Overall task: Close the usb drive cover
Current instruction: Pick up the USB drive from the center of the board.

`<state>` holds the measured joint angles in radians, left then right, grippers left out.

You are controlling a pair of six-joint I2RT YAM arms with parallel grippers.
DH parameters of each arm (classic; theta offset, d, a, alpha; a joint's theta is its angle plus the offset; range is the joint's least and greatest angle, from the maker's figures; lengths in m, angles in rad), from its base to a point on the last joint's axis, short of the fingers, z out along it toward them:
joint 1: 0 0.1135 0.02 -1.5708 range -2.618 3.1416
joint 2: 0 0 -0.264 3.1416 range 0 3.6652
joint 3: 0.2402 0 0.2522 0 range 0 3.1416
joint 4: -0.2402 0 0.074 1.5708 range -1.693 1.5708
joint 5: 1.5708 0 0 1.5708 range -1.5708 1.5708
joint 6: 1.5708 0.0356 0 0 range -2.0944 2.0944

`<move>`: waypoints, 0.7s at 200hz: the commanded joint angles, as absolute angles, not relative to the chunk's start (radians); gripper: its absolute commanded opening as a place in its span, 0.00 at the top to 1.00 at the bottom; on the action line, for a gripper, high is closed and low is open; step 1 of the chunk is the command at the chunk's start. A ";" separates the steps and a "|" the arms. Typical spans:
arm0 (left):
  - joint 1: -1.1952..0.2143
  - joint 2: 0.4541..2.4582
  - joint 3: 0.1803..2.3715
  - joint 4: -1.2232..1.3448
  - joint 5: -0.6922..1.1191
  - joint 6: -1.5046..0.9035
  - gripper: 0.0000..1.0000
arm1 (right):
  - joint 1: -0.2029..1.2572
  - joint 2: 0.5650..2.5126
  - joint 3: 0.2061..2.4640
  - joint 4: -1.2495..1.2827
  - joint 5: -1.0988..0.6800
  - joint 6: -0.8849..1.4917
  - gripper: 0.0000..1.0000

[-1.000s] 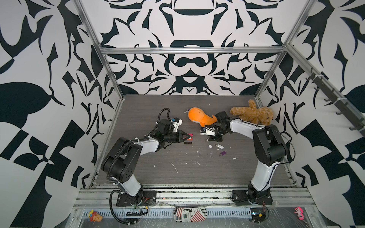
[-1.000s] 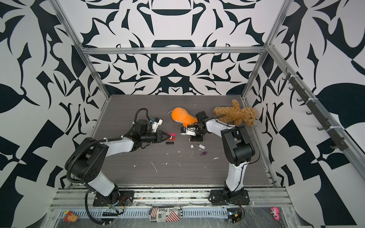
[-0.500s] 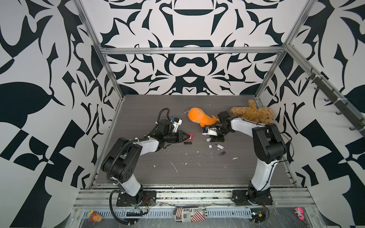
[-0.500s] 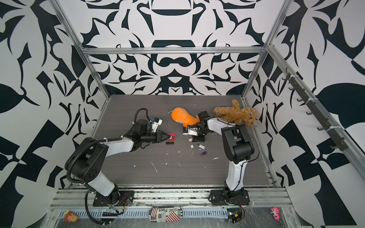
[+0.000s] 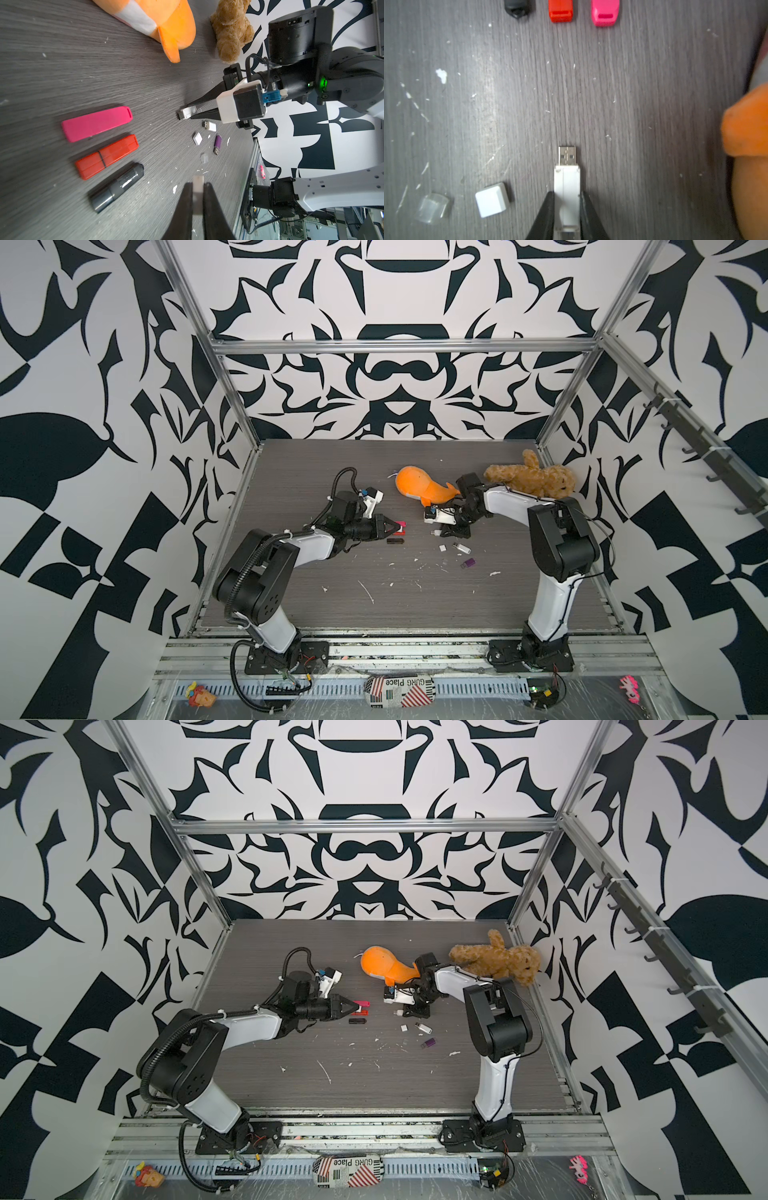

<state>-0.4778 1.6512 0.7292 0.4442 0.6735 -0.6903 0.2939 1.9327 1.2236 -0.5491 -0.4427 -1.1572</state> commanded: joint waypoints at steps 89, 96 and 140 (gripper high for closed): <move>-0.472 1.608 0.721 0.472 0.654 -0.716 0.87 | 0.358 1.630 1.015 -0.231 -0.545 -0.959 0.88; -0.471 1.601 0.712 0.484 0.650 -0.724 0.86 | 0.379 1.613 0.991 -0.198 -0.538 -0.944 0.88; -0.453 1.574 0.649 0.582 0.646 -0.798 0.87 | 0.484 1.556 0.884 0.015 -0.497 -0.837 0.87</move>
<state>-0.4648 1.6028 0.6846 0.5083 0.6521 -0.7448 0.4450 1.5867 0.9195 -0.1379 -0.5011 -0.9321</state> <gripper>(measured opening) 0.137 0.200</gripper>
